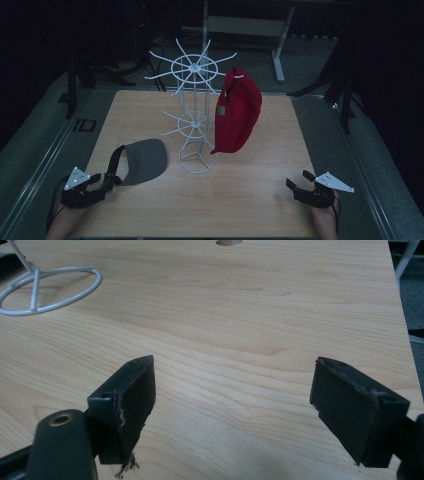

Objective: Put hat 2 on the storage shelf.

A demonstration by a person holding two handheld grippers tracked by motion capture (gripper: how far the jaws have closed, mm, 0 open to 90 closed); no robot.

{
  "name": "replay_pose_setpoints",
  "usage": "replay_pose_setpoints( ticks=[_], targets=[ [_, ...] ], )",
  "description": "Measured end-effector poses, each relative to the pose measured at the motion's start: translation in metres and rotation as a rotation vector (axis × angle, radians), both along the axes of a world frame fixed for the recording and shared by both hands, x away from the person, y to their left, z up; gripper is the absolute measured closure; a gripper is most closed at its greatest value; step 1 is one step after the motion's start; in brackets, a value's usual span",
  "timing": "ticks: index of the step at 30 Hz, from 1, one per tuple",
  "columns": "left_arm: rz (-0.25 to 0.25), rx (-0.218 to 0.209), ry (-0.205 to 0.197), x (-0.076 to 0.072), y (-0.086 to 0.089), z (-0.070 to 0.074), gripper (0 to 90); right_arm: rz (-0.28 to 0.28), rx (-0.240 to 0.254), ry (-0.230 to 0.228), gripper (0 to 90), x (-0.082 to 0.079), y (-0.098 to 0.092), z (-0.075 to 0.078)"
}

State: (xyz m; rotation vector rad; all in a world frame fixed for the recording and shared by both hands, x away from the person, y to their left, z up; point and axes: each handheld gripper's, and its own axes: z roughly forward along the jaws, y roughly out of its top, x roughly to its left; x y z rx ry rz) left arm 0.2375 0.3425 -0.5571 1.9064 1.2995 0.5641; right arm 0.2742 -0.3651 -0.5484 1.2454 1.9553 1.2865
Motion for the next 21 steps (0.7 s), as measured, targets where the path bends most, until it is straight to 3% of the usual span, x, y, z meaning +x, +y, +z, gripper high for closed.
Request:
replay_pose_setpoints(
  ticks=[4, 10, 14, 17, 21],
  targets=[
    [0.004, 0.012, 0.058, 0.008, -0.001, -0.005, 40.7, 0.001, -0.001, 0.001, 18.2, 0.0, 0.0, 0.0],
    [0.01, 0.014, 0.086, 0.013, -0.005, -0.005, 41.6, 0.001, 0.004, 0.004, 18.2, 0.0, -0.001, 0.0],
    [0.041, 0.062, 0.086, 0.013, -0.008, -0.004, 51.9, 0.006, 0.0, 0.005, 18.2, 0.0, 0.001, -0.001],
    [0.062, 0.059, 0.081, 0.012, -0.007, -0.004, 59.9, 0.008, -0.002, 0.004, 18.2, 0.0, 0.002, 0.0],
    [0.058, 0.047, 0.072, 0.008, -0.007, -0.005, 81.3, 0.007, -0.005, 0.002, 18.2, 0.0, 0.002, 0.0]
  ],
)
